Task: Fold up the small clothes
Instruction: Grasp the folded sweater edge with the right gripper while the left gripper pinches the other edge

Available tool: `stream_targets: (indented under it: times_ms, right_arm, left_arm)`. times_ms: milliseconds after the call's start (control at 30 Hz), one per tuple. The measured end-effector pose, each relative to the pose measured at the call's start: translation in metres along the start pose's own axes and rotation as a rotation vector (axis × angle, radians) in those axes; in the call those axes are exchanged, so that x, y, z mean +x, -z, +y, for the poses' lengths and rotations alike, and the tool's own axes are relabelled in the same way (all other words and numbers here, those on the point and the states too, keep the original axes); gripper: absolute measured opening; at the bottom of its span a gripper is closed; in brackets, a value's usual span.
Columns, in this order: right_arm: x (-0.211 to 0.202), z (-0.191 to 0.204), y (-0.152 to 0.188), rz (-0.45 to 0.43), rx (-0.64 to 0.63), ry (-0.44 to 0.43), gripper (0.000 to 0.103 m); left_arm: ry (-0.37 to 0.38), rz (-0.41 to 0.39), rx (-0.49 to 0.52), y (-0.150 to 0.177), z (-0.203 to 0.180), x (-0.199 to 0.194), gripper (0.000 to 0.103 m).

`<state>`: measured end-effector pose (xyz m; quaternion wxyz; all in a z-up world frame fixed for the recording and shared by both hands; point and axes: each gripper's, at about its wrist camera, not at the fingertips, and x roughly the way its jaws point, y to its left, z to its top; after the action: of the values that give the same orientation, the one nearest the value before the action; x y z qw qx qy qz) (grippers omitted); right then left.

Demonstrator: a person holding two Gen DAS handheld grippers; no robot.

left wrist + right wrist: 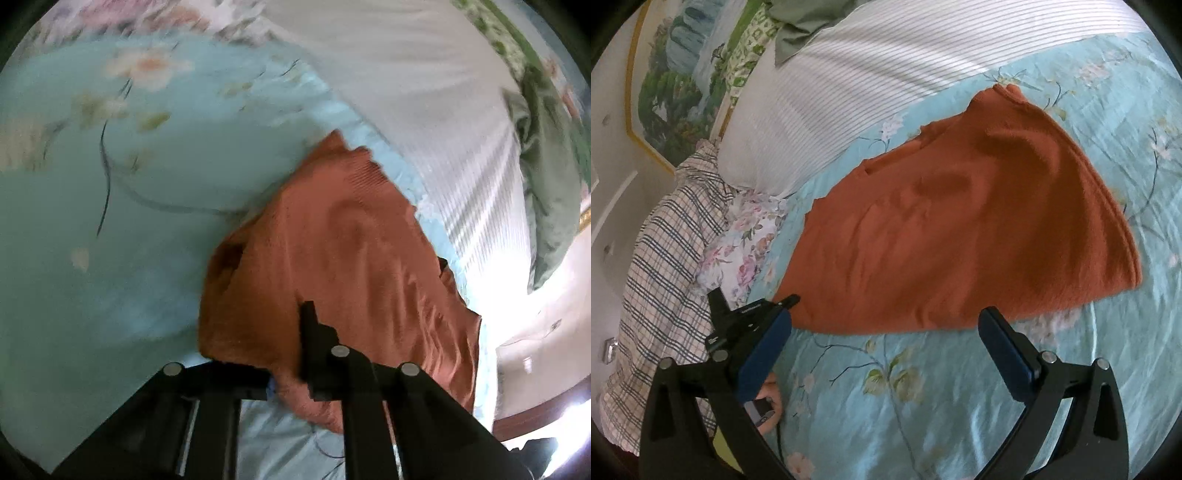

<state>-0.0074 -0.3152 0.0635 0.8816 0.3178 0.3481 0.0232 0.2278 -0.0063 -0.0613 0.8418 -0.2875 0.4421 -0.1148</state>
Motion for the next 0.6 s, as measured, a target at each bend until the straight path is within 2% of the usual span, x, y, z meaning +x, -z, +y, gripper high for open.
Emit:
stream_targets:
  times_ms: [167,233,300,367,433,500,600]
  right_arm:
    - [0.007,-0.008,-0.023,0.021,-0.019,-0.029,0.088]
    - [0.012,-0.012,-0.034,0.034,-0.02,-0.035,0.074]
    - [0.02,-0.019,-0.045,0.053,-0.006,-0.043,0.067]
    - [0.029,-0.026,-0.058,0.078,0.002,-0.049,0.066]
    - [0.041,-0.028,-0.069,0.11,-0.002,-0.066,0.066]
    - [0.057,-0.031,-0.08,0.162,0.012,-0.124,0.067]
    - [0.084,-0.028,-0.093,0.226,-0.003,-0.136,0.067]
  left_arm:
    - [0.029,-0.058,0.242,0.009,-0.071,-0.017,0.007]
    - [0.047,-0.058,0.35,0.021,-0.101,-0.017,0.007]
    - [0.063,-0.042,0.455,0.04,-0.129,-0.01,0.007]
    - [0.05,-0.021,0.581,0.066,-0.154,0.001,0.007]
    - [0.007,-0.001,0.704,0.094,-0.171,0.018,0.007]
    - [-0.018,0.026,0.776,0.114,-0.177,0.03,0.006]
    - [-0.057,0.025,0.855,0.135,-0.183,0.04,0.006]
